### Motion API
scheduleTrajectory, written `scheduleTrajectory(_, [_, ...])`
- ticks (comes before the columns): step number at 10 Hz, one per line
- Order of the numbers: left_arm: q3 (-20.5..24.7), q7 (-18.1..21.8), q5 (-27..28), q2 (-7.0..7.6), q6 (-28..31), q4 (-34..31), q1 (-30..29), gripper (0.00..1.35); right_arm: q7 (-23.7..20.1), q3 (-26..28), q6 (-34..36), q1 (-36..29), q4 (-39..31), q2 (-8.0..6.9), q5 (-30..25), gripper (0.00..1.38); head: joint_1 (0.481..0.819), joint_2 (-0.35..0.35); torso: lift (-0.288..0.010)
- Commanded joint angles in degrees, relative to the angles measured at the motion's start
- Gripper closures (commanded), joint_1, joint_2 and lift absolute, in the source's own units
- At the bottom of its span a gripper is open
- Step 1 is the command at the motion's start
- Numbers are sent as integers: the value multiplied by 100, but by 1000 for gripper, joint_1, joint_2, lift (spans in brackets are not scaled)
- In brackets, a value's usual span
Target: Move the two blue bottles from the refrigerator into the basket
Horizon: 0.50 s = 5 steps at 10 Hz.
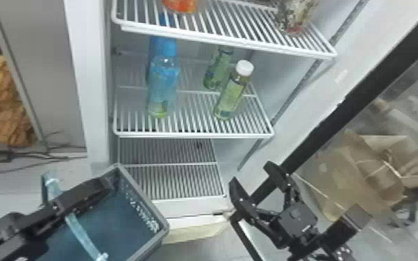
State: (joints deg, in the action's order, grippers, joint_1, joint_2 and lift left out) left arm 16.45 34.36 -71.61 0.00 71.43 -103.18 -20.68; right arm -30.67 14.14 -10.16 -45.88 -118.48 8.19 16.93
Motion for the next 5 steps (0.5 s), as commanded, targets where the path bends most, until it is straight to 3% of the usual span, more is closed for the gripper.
scheduleTrajectory(1, [0,0,-3,-15,0,3,1,1197,0,-191,73,116,42,104,-2,147,695,-335,-220])
scheduleTrajectory(5, [-11,0,-14,-15,0,3,1,1197,0,-694,270,721,352,298,78,144,695,-272,-220])
